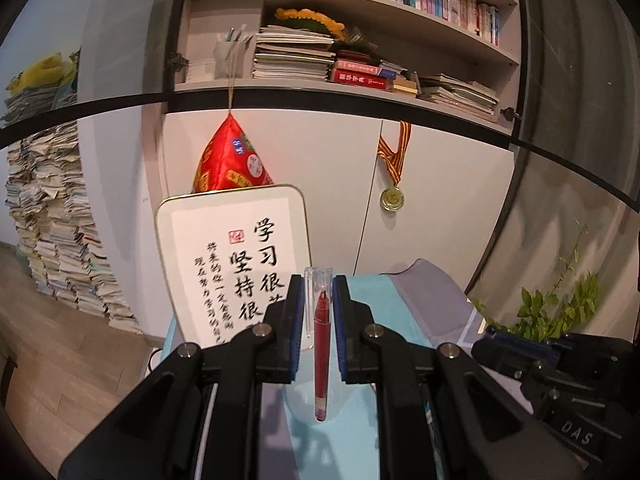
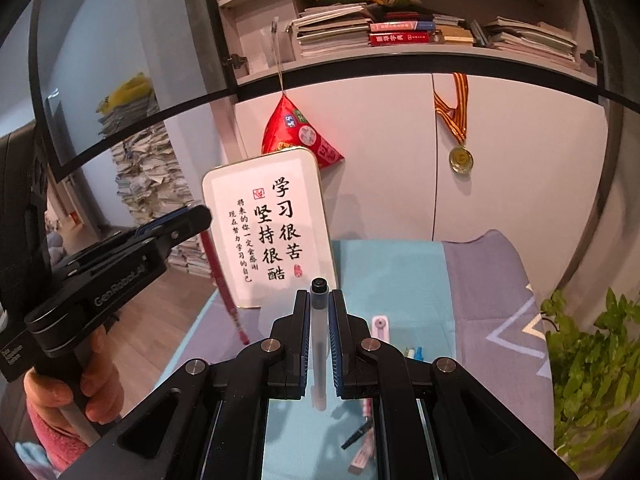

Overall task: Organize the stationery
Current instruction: 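Carry the red gel pen with the left gripper over the frosted cup, then lower the red pen into the cup and open the left gripper, then move the left gripper back down to the black marker, then grasp the black marker with the left gripper while the right gripper grasps the blue pen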

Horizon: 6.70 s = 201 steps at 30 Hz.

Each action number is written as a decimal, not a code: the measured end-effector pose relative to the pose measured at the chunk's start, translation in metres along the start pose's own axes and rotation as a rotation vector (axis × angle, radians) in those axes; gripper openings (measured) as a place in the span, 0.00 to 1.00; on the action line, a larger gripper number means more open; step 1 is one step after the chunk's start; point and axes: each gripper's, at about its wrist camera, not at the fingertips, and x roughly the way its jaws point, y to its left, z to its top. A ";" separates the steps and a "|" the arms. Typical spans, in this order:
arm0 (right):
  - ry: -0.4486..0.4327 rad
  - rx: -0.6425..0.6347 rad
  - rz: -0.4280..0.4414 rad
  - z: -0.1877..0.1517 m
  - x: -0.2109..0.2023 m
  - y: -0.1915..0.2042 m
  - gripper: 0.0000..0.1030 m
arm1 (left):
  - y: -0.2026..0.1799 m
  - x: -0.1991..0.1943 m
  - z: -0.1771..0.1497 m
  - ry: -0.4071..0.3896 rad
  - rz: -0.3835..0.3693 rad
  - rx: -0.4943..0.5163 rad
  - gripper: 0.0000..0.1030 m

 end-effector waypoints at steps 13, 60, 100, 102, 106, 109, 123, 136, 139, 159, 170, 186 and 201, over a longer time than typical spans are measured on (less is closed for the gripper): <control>0.012 0.025 0.013 0.008 0.026 -0.008 0.10 | 0.013 0.048 -0.013 0.064 0.025 -0.027 0.12; -0.076 0.014 0.089 0.031 0.044 0.010 0.10 | 0.025 0.025 -0.051 0.117 0.088 -0.037 0.29; 0.143 -0.043 0.028 -0.017 0.100 0.024 0.10 | 0.034 0.004 -0.086 0.184 0.097 -0.035 0.29; 0.154 -0.037 0.038 -0.019 0.097 0.023 0.10 | 0.032 0.002 -0.087 0.188 0.097 -0.033 0.29; 0.165 -0.030 0.044 -0.024 0.090 0.022 0.10 | 0.028 0.000 -0.090 0.199 0.092 -0.028 0.29; 0.165 -0.015 0.048 -0.028 0.080 0.018 0.10 | 0.023 -0.002 -0.093 0.208 0.087 -0.022 0.30; 0.201 0.147 -0.043 -0.063 0.038 -0.052 0.10 | -0.043 0.007 -0.124 0.310 -0.034 0.094 0.37; 0.362 0.261 -0.069 -0.118 0.052 -0.107 0.10 | -0.095 0.062 -0.168 0.502 -0.133 0.182 0.35; 0.396 0.245 -0.041 -0.126 0.058 -0.106 0.10 | -0.098 0.069 -0.174 0.521 -0.127 0.188 0.33; 0.514 0.130 -0.072 -0.137 0.093 -0.084 0.11 | -0.094 0.086 -0.182 0.584 -0.153 0.150 0.08; 0.459 0.117 -0.101 -0.139 0.082 -0.094 0.11 | -0.069 0.047 -0.192 0.576 -0.152 0.154 0.07; 0.537 0.035 -0.046 -0.184 0.016 -0.103 0.11 | -0.052 -0.006 -0.219 0.576 -0.079 0.220 0.09; 0.397 0.006 -0.145 -0.133 0.043 -0.108 0.59 | -0.081 0.057 -0.171 0.515 -0.054 0.228 0.48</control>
